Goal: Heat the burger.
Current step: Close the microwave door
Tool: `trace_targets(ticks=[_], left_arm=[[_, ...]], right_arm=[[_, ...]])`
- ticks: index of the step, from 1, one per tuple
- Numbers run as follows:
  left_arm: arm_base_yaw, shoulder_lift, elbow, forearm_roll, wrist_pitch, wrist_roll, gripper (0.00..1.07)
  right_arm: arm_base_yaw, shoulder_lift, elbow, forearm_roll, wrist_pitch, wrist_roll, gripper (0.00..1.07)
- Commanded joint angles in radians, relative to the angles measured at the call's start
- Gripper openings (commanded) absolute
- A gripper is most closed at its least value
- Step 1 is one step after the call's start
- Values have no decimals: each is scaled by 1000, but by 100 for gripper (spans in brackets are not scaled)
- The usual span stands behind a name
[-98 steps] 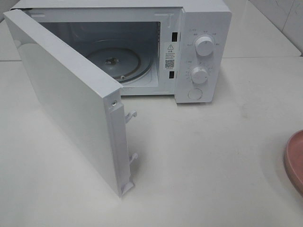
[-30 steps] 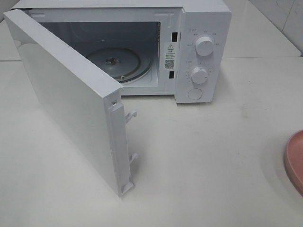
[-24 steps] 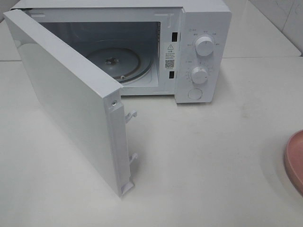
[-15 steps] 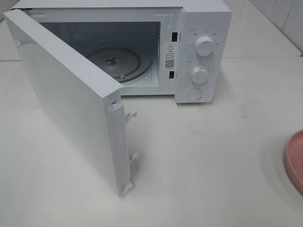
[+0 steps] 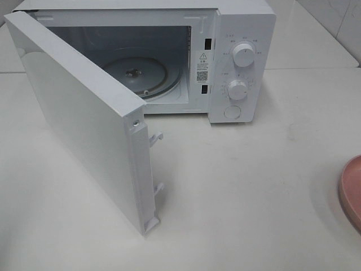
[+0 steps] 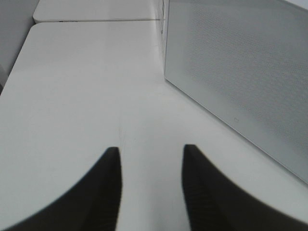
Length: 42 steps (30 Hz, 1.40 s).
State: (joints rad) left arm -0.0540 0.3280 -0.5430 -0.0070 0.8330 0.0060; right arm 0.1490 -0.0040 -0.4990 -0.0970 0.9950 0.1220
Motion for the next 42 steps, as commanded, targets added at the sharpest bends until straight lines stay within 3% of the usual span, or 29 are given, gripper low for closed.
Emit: trace_targets(ticks=[1, 10, 20, 29, 34, 36, 37, 39, 42], left_arm=[[0, 85, -7, -1, -72, 0, 0], [0, 231, 54, -3, -274, 8, 0], [0, 415, 246, -19, -791, 30, 0], [0, 577, 304, -3, -1142, 14, 0], [0, 693, 305, 76, -1291, -29, 0], [0, 765, 305, 184, -1373, -100, 0], [0, 765, 305, 184, -1373, -100, 0], [0, 832, 305, 300, -1460, -144, 0], [0, 878, 305, 353, -1517, -168, 0]], right_arm=[[-4, -28, 2, -1, 0, -5, 75], [-4, -28, 2, -1, 0, -5, 75], [-4, -28, 2, -1, 0, -5, 75], [-4, -28, 2, -1, 0, -5, 75], [-4, -28, 2, -1, 0, -5, 75], [-4, -28, 2, -1, 0, -5, 75], [-4, -28, 2, -1, 0, -5, 75], [-4, -28, 2, -1, 0, -5, 75], [-4, -28, 2, -1, 0, -5, 75]])
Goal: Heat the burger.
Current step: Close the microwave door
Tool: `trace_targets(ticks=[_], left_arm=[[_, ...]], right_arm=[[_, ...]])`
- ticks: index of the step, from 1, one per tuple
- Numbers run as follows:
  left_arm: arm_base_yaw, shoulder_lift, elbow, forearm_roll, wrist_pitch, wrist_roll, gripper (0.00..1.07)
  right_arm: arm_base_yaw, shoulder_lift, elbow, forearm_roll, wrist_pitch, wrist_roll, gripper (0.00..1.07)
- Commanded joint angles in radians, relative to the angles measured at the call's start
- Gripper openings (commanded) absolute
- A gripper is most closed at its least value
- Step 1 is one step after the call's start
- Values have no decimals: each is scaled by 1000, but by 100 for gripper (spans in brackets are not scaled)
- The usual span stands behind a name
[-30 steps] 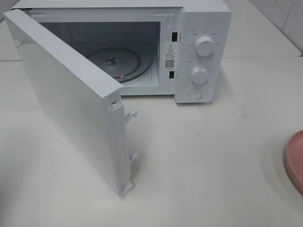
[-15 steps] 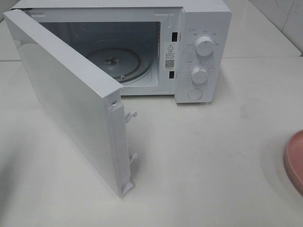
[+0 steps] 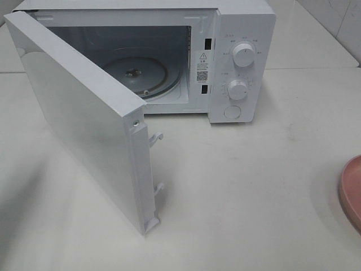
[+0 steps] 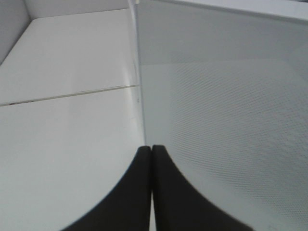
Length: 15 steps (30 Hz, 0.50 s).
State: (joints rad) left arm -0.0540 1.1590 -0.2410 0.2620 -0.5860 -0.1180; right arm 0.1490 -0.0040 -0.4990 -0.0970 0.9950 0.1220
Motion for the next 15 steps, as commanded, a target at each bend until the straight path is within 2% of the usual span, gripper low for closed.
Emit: trace_targets(ticks=[1, 3, 5, 14, 15], left_arm=[[0, 89, 3, 119, -161, -57, 0], [0, 112, 3, 128, -197, -60, 0], [0, 199, 3, 131, -308, -61, 0], [-8, 306, 3, 150, -423, -61, 0], [-36, 309, 0, 145, -423, -59, 0]], right_arm=[[-4, -28, 2, -1, 0, -5, 75], [-4, -28, 2, -1, 0, -5, 75], [-4, -28, 2, -1, 0, -5, 75], [-4, -28, 2, -1, 0, -5, 75], [-4, -28, 2, -1, 0, -5, 75]])
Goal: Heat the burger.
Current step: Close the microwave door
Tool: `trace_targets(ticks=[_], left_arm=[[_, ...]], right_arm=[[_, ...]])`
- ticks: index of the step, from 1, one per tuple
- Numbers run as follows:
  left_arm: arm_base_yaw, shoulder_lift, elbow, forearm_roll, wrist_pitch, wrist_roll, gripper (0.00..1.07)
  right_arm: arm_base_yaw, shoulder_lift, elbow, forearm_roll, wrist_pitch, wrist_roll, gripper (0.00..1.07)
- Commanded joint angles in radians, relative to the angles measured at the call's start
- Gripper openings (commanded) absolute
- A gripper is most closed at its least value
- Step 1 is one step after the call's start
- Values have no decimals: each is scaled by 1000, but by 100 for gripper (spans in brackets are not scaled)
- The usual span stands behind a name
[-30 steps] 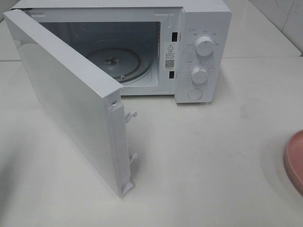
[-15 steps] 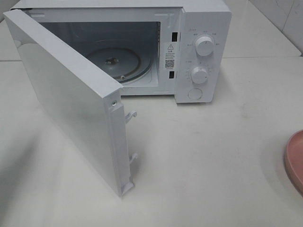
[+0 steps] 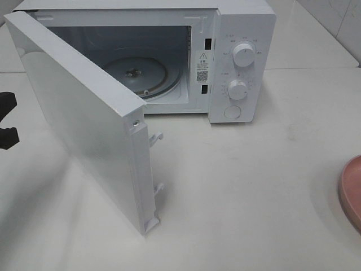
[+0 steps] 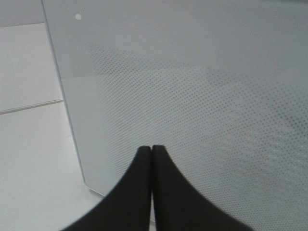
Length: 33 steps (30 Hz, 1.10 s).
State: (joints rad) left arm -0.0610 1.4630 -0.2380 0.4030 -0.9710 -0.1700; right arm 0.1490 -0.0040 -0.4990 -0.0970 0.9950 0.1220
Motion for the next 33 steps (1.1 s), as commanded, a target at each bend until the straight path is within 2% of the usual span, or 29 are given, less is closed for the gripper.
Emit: trace_targets(ticks=[1, 3, 11, 15, 19, 22, 24, 30, 32, 33], left_arm=[[-29, 5, -3, 4, -38, -7, 0], [-83, 5, -25, -18, 4, 3, 0], [-161, 26, -95, -131, 83, 18, 0], [-181, 70, -123, -140, 84, 18, 0], [-255, 121, -169, -168, 85, 18, 0], [-268, 130, -177, -183, 86, 23, 0], [-308, 170, -208, -247, 87, 26, 0], [-353, 207, -247, -301, 90, 26, 0], [-402, 242, -299, -362, 94, 26, 0], [-402, 242, -299, -362, 94, 26, 0]], right_arm=[[-4, -28, 2, -1, 0, -5, 75], [-4, -28, 2, -1, 0, -5, 75], [-4, -28, 2, -1, 0, -5, 75], [-4, -28, 2, -1, 0, -5, 75], [-4, -28, 2, -1, 0, -5, 75], [-4, -28, 2, -1, 0, -5, 75], [-4, -28, 2, -1, 0, -5, 75], [-4, -28, 2, -1, 0, -5, 75], [-4, -28, 2, -1, 0, -4, 75], [-4, -28, 2, -1, 0, -4, 75]])
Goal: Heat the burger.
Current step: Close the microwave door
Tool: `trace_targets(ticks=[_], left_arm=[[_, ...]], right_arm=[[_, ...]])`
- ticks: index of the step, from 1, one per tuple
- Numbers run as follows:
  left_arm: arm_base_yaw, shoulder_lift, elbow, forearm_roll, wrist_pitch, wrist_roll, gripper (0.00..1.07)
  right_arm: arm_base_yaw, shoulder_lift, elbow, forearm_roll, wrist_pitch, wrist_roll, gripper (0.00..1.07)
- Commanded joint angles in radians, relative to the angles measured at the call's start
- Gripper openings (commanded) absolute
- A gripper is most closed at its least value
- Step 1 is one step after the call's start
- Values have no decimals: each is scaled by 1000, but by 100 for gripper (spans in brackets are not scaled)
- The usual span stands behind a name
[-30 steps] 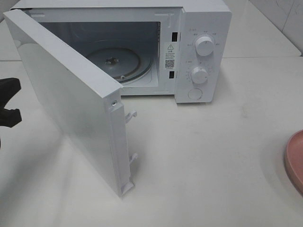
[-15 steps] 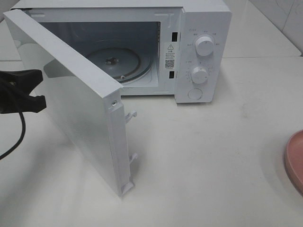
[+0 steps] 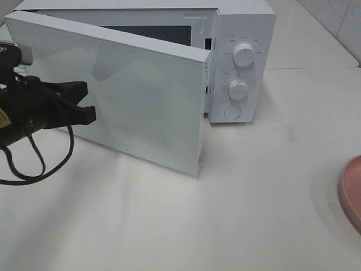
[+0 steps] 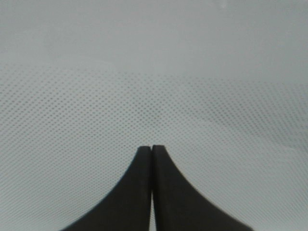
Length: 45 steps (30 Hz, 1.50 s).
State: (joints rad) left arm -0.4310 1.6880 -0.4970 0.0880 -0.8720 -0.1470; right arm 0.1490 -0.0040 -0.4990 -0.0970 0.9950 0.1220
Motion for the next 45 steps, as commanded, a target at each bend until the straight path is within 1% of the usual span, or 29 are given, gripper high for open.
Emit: trace_targets(ticks=[1, 2, 4, 6, 7, 8, 9, 10, 12, 13, 14, 16, 17, 18, 19, 21, 22, 23, 25, 26, 30, 33, 36, 37, 38, 39, 41, 42, 45], left_arm=[[-43, 27, -51, -58, -4, 3, 0], [-43, 27, -51, -58, -4, 3, 0], [-78, 69, -105, -88, -3, 4, 0], [-85, 77, -118, -88, -3, 9, 0], [-101, 100, -142, -113, -3, 24, 0], [-101, 100, -142, -113, -3, 24, 0], [-121, 121, -170, -144, -3, 40, 0], [-121, 121, -170, -144, -3, 40, 0], [-147, 144, -210, -189, -2, 60, 0], [-147, 144, -210, -189, -2, 60, 0], [-161, 162, -243, -206, 5, 77, 0], [-167, 169, -257, -213, 13, 83, 0], [-178, 188, -291, -218, 40, 89, 0], [-178, 188, -291, -218, 40, 89, 0], [-183, 207, -330, -220, 70, 90, 0], [-189, 214, -345, -222, 76, 90, 0], [-193, 228, -376, -233, 85, 90, 0], [-193, 228, -376, -233, 85, 90, 0], [-200, 253, -420, -236, 105, 93, 0], [-200, 253, -420, -236, 105, 93, 0], [-205, 290, -485, -253, 119, 132, 0], [-205, 304, -508, -275, 132, 133, 0], [-205, 320, -543, -318, 146, 147, 0], [-205, 334, -574, -343, 154, 172, 0], [-205, 334, -574, -343, 154, 172, 0], [-205, 350, -609, -356, 162, 193, 0], [-205, 356, -622, -362, 171, 195, 0], [-204, 368, -648, -376, 180, 199, 0], [-205, 366, -657, -360, 191, 206, 0]], right_arm=[[-4, -28, 2, -1, 0, -4, 75], [-4, -28, 2, -1, 0, -4, 75], [-4, -28, 2, -1, 0, -4, 75], [-4, -28, 2, -1, 0, -4, 75], [-4, -28, 2, -1, 0, -4, 75], [-4, -28, 2, -1, 0, -4, 75], [-4, -28, 2, -1, 0, -4, 75], [-4, -28, 2, -1, 0, -4, 75], [-4, -28, 2, -1, 0, -4, 75], [-4, -28, 2, -1, 0, -4, 75], [-4, -28, 2, -1, 0, -4, 75], [-4, -28, 2, -1, 0, -5, 75], [-4, -28, 2, -1, 0, -5, 75], [-4, -28, 2, -1, 0, -5, 75], [-4, -28, 2, -1, 0, -5, 75], [-4, -28, 2, -1, 0, -5, 75], [-4, -28, 2, -1, 0, -5, 75], [-4, -28, 2, -1, 0, -5, 75], [-4, -28, 2, -1, 0, -5, 75], [-4, -28, 2, -1, 0, -5, 75], [-4, -28, 2, -1, 0, -5, 75], [-4, -28, 2, -1, 0, -6, 75], [-4, -28, 2, -1, 0, -5, 75], [-4, -28, 2, -1, 0, -5, 75], [-4, -28, 2, -1, 0, -5, 75], [-4, -28, 2, -1, 0, -5, 75], [-4, -28, 2, -1, 0, -5, 75], [-4, -28, 2, -1, 0, -5, 75], [-4, -28, 2, -1, 0, -5, 75]])
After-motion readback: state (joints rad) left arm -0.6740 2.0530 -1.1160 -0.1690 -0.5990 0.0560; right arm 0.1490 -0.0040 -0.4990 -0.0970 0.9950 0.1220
